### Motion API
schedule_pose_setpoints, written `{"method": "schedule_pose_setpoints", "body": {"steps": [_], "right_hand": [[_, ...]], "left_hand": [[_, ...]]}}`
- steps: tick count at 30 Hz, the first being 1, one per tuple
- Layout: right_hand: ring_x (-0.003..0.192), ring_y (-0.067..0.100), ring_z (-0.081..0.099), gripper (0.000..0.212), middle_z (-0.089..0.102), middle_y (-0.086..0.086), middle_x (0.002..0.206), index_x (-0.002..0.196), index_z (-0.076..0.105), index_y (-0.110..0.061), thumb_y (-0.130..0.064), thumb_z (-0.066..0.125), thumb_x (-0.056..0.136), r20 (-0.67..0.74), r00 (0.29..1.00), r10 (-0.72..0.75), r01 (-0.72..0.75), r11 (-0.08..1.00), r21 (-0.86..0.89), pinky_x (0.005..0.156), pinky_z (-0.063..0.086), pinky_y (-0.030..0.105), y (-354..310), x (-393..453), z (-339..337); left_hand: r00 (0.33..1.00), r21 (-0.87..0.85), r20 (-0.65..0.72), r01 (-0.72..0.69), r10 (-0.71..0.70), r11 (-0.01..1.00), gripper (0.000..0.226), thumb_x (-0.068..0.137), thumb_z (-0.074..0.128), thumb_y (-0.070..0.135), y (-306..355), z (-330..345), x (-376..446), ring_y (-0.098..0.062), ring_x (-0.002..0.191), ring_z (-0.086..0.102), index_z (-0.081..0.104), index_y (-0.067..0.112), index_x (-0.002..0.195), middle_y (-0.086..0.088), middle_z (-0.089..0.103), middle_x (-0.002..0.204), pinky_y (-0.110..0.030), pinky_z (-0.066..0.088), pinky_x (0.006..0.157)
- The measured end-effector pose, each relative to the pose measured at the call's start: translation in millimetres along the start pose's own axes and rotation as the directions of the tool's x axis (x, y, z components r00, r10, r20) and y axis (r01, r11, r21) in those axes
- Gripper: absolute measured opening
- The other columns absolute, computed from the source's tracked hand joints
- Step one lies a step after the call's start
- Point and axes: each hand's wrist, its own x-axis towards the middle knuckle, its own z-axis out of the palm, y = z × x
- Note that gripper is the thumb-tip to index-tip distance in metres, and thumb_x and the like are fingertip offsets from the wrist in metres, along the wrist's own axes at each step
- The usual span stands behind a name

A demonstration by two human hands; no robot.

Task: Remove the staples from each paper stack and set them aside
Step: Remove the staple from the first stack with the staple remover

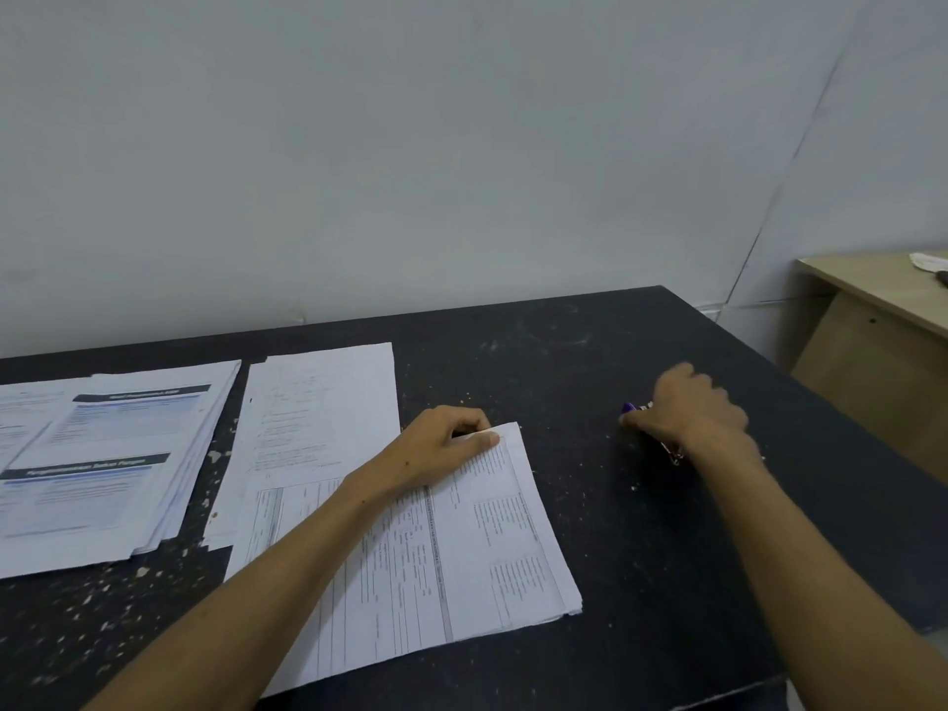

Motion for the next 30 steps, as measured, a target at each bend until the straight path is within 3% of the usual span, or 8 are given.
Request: {"method": "schedule_pose_setpoints", "body": {"steps": [3,7,10,14,16,19,22,30], "right_hand": [[0.110,0.033,0.060,0.058,0.059,0.014,0.123,0.131,0.054,-0.010,-0.048,0.074,0.092,0.096,0.995,0.000,0.003,1.000,-0.030,0.083,0.048,0.042,7.3,2.4,9.0],[0.091,0.029,0.061,0.026,0.059,0.011,0.103,0.107,0.057,-0.012,-0.035,0.066,0.097,0.006,0.996,-0.090,0.090,0.996,0.009,0.073,0.046,0.038,3.6,4.4,20.5],[0.082,0.027,0.065,0.023,0.066,0.011,0.096,0.095,0.058,-0.012,-0.033,0.067,0.096,-0.039,0.970,-0.239,0.242,0.951,0.192,0.067,0.048,0.036,-1.6,6.0,30.9],[0.088,0.011,0.060,0.027,0.062,0.001,0.108,0.112,0.050,-0.021,-0.028,0.071,0.097,-0.135,0.884,-0.447,0.461,0.789,0.406,0.070,0.044,0.024,-17.5,-9.0,36.5],[0.098,0.014,0.062,0.030,0.062,-0.001,0.115,0.114,0.049,-0.024,-0.026,0.072,0.096,-0.137,0.856,-0.498,0.499,0.730,0.467,0.082,0.048,0.025,-26.0,-15.6,39.0],[0.106,0.015,0.064,0.024,0.067,-0.001,0.122,0.110,0.053,-0.025,-0.022,0.072,0.096,-0.144,0.828,-0.541,0.534,0.685,0.495,0.097,0.052,0.034,-32.0,-20.2,45.8],[0.106,0.013,0.066,0.017,0.070,-0.005,0.115,0.105,0.056,-0.027,-0.020,0.070,0.097,-0.213,0.802,-0.559,0.581,0.646,0.495,0.101,0.055,0.040,-33.4,-23.4,54.1],[0.108,0.004,0.068,0.019,0.072,-0.009,0.115,0.111,0.062,-0.024,-0.019,0.072,0.095,-0.355,0.730,-0.583,0.679,0.562,0.472,0.097,0.055,0.024,-32.8,-24.2,75.0]], "left_hand": [[1.000,0.012,-0.010,0.000,0.000,1.000,0.018,0.102,0.060,0.042,-0.1,2.2,2.6,-0.011,0.087,0.074,0.069,0.027,0.097,0.009,0.073,0.097,-0.015,0.051,0.073],[1.000,0.019,-0.028,0.002,-0.002,1.000,0.021,0.102,0.060,0.042,-4.0,5.2,2.9,-0.012,0.089,0.075,0.070,0.023,0.101,0.009,0.074,0.099,-0.021,0.055,0.079],[0.999,0.019,-0.033,-0.002,0.003,1.000,0.022,0.102,0.060,0.042,-4.7,6.7,0.4,-0.012,0.089,0.075,0.071,0.022,0.102,0.009,0.074,0.099,-0.023,0.057,0.080],[0.998,0.028,-0.058,0.002,-0.001,1.000,0.021,0.102,0.060,0.042,-5.0,9.8,-1.3,-0.011,0.087,0.074,0.070,0.024,0.103,0.010,0.074,0.099,-0.016,0.051,0.072],[0.997,0.044,-0.077,0.003,0.000,0.999,0.020,0.102,0.059,0.042,-4.7,11.7,-1.8,-0.011,0.086,0.073,0.070,0.025,0.104,0.010,0.073,0.099,-0.013,0.046,0.069],[0.996,0.062,-0.094,0.005,0.001,0.998,0.019,0.102,0.059,0.042,-4.5,12.9,-2.9,-0.011,0.086,0.072,0.070,0.027,0.104,0.011,0.072,0.099,-0.012,0.043,0.068],[0.995,0.077,-0.100,-0.007,0.015,0.997,0.018,0.103,0.059,0.042,-4.9,13.0,-3.0,-0.009,0.086,0.070,0.070,0.027,0.104,0.013,0.071,0.098,-0.012,0.043,0.069],[0.995,0.102,-0.103,-0.005,0.016,0.995,0.015,0.102,0.060,0.043,-5.3,13.9,-1.8,-0.009,0.087,0.070,0.068,0.031,0.102,0.015,0.069,0.097,-0.014,0.044,0.070]]}}
